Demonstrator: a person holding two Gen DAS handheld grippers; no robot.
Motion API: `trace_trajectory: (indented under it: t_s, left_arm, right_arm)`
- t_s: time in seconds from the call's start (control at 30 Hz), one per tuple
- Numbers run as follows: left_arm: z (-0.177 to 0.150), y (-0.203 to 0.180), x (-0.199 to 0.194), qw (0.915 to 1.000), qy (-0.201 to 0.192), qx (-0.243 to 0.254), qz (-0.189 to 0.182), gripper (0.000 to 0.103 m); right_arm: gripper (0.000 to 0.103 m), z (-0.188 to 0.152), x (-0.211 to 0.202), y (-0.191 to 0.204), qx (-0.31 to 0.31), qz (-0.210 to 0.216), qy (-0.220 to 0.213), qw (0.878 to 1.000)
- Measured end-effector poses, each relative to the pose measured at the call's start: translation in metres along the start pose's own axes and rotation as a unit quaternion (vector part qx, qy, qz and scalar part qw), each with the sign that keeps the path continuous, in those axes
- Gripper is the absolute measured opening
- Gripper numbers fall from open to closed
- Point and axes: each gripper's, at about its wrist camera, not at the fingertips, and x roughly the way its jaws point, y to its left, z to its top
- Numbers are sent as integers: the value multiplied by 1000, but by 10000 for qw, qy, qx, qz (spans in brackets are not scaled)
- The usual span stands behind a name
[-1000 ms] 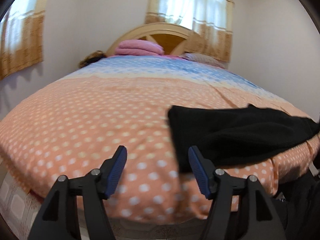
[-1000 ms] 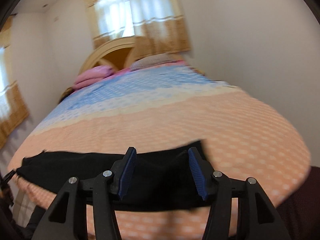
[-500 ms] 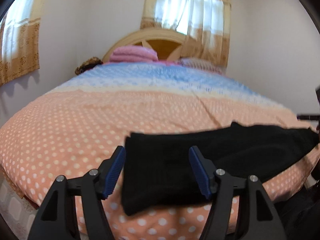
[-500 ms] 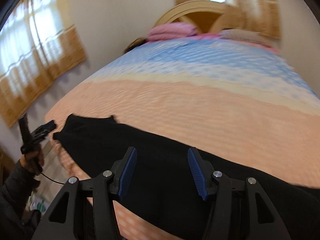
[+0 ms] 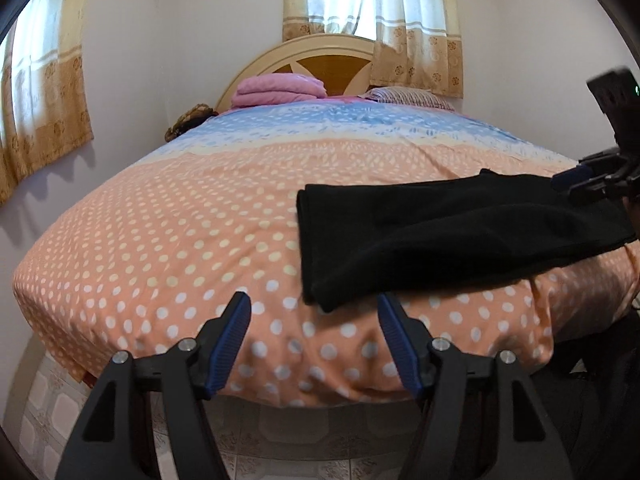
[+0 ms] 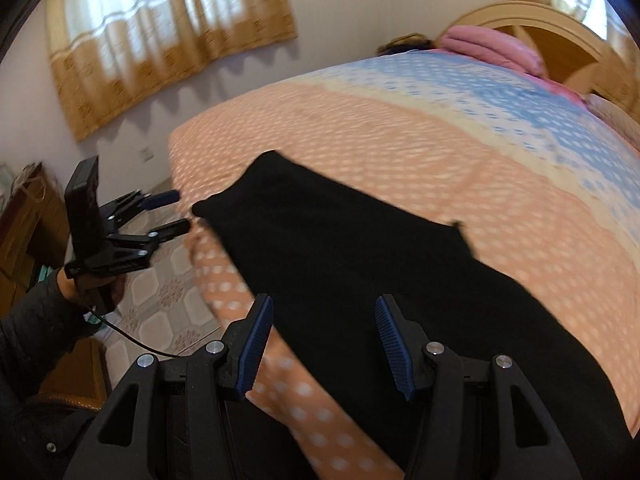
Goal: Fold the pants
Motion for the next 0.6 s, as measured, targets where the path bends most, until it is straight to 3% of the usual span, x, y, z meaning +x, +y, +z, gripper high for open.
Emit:
trace_trajectory:
  t_s: [0.13,0.27,0.4,0.5,0.6]
  left_arm:
    - [21,14,4,9993,-174,-334,40,68]
    - [46,49,10,9874,-161,-1266,-934,69]
    - [71,54,37,9751,267,-1480,-1631,69]
    - [82,45,61,9801,471,-1292,-1429,69]
    - [85,42,89,9757,873,-1409,-1432,67]
  right_arm:
    - [55,11,16,22,-187,49,91,9998]
    - [55,19,31,36,-329,64,111,9994]
    - [55,17,45,47,-581,-111,119,9982]
    - [55,15,47,52,-600,-68,102,9981]
    - [55,10,45,54,-715,-155,33,9973]
